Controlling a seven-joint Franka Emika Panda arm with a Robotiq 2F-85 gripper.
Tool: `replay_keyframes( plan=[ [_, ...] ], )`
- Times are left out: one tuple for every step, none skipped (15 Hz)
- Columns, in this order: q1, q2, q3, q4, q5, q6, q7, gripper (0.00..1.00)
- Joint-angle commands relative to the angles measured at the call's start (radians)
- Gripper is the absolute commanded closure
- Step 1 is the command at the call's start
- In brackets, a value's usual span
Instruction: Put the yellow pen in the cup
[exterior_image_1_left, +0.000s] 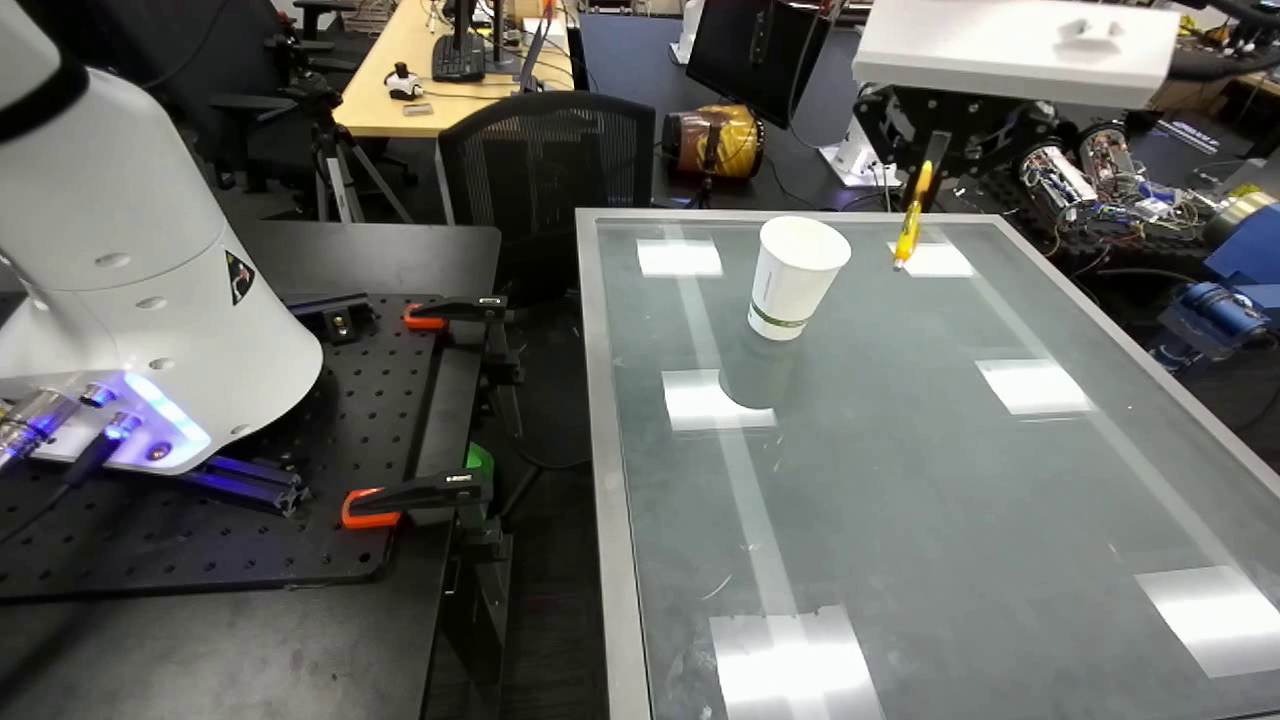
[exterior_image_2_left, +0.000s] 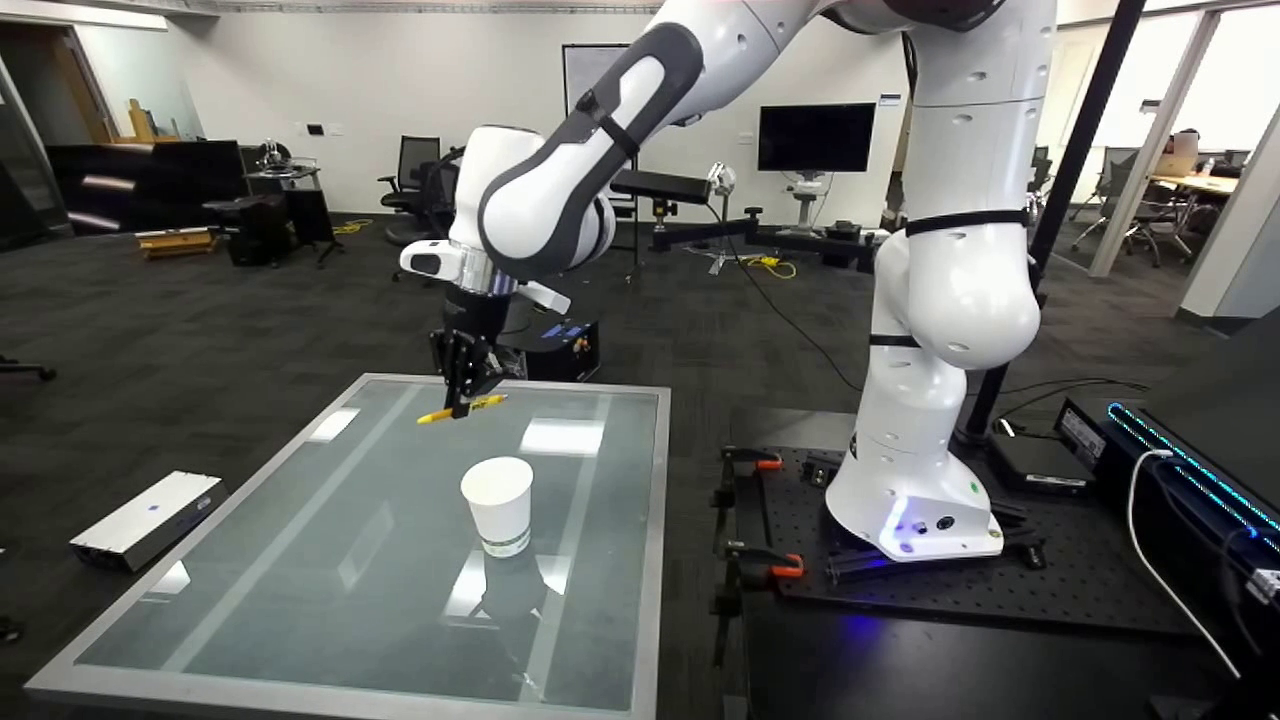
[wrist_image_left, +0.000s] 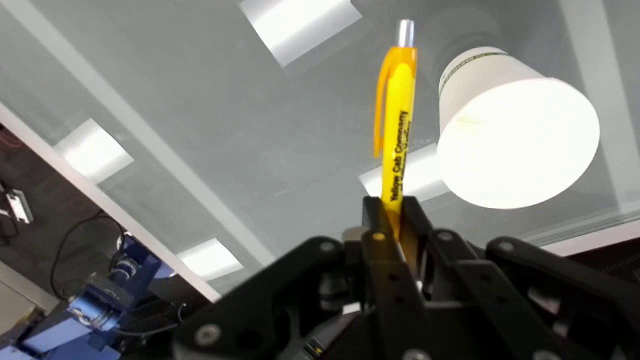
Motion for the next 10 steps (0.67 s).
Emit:
replay_keyframes(
  plan=[
    [-0.029, 0.017, 0.044, 0.044, 0.210, -0.003, -0.267, 0.97],
    [-0.031, 0.020, 0.049, 0.052, 0.267, -0.009, -0.342, 0.97],
    [-0.034, 0.020, 0.054, 0.061, 0.325, -0.018, -0.418, 0.97],
    [-0.039, 0.022, 0.059, 0.067, 0.374, -0.026, -0.483, 0.97],
    [-0.041, 0.024, 0.062, 0.075, 0.429, -0.037, -0.554, 0.97],
    [-0.043, 0.025, 0.063, 0.082, 0.479, -0.051, -0.619, 0.97],
    [-0.046, 0.026, 0.065, 0.088, 0.530, -0.069, -0.686, 0.97],
    [-0.049, 0.028, 0.063, 0.093, 0.568, -0.090, -0.734, 0.97],
    [-0.052, 0.029, 0.061, 0.098, 0.606, -0.117, -0.783, 0.97],
    [-0.053, 0.030, 0.056, 0.101, 0.630, -0.143, -0.815, 0.97]
  ],
)
